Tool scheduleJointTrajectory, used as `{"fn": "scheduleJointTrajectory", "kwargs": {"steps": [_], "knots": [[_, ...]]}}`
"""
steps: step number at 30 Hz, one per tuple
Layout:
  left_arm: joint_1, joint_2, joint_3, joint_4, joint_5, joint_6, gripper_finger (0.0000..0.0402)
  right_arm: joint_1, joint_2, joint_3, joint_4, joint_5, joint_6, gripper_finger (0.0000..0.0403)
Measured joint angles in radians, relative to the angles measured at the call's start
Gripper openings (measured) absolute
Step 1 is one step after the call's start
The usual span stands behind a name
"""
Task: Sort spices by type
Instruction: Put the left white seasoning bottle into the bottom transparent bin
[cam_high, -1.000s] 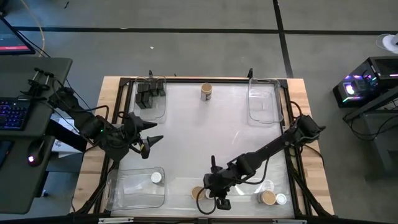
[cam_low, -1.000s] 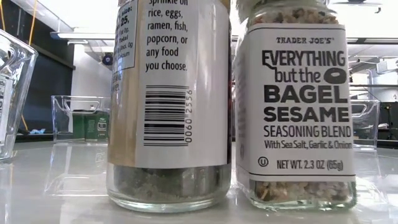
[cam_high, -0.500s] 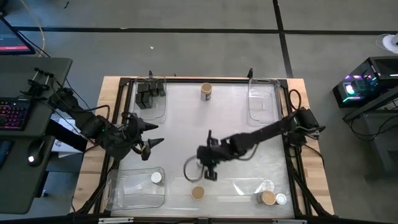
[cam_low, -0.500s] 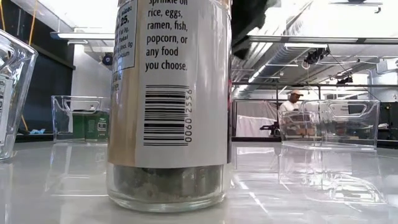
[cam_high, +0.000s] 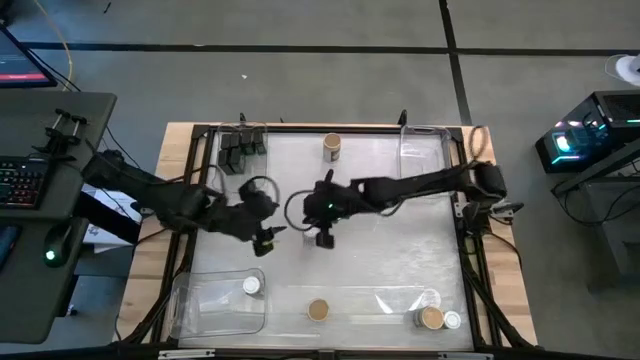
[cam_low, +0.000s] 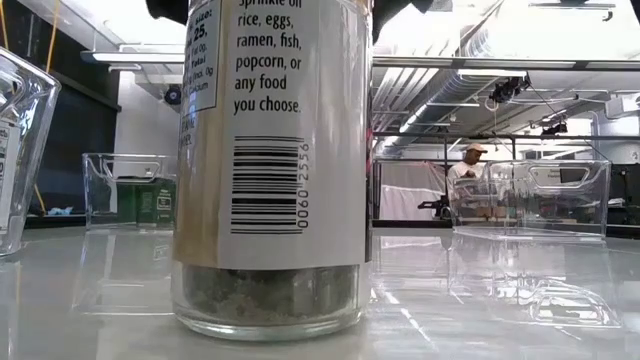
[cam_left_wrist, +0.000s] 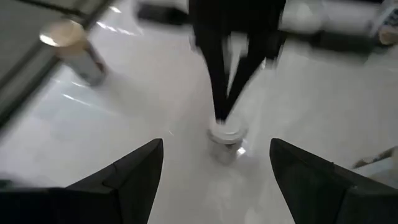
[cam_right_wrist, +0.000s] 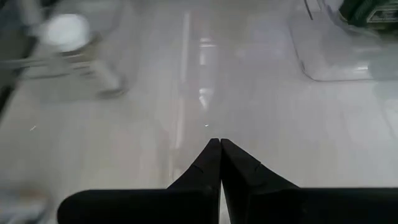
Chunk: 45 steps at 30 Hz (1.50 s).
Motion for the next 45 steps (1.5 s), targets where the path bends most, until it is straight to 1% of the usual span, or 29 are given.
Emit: {"fn": "scheduleJointTrajectory", "kwargs": {"steps": [3,8,11,14,18,22,25,30,32,34,40,42,45], "knots": [[0.072,0.047,0.0,0.056,0.125,0.072,0.0282,-0.008,-0.084,0.011,-0.135,-0.057,-0.076,0.0],[0.191,0.138,0.0,0.106,0.312,0.216,0.0282,-0.021,-0.221,0.009,-0.39,-0.073,-0.187,0.0],[0.248,0.197,0.0,0.115,0.442,0.311,0.0282,-0.043,-0.31,0.009,-0.466,-0.085,-0.194,0.0],[0.279,0.252,0.0,0.137,0.514,0.426,0.0282,-0.049,-0.366,0.008,-0.502,-0.086,-0.163,0.0],[0.302,0.301,0.033,0.157,0.535,0.563,0.0282,-0.039,-0.421,0.009,-0.505,-0.089,-0.065,0.0],[0.307,0.314,0.049,0.159,0.567,0.674,0.0282,-0.006,-0.427,0.008,-0.51,-0.02,0.003,0.0],[0.306,0.332,0.05,0.148,0.594,0.723,0.0282,0.017,-0.424,0.008,-0.51,0.032,0.053,0.0],[0.307,0.401,0.05,0.17,0.6,0.75,0.0282,0.05,-0.421,0.008,-0.514,0.111,0.155,0.0],[0.307,0.439,0.05,0.2,0.576,0.756,0.0282,0.064,-0.422,0.008,-0.513,0.137,0.183,0.0],[0.307,0.475,0.05,0.212,0.557,0.752,0.0282,0.073,-0.421,0.008,-0.509,0.147,0.202,0.0],[0.302,0.556,0.05,0.206,0.557,0.765,0.0281,0.084,-0.421,0.008,-0.502,0.156,0.234,0.0],[0.301,0.558,0.048,0.209,0.557,0.763,0.027,0.084,-0.421,0.008,-0.502,0.158,0.234,0.0],[0.301,0.539,0.049,0.239,0.557,0.749,0.023,0.084,-0.421,0.008,-0.504,0.158,0.225,0.0]]}}
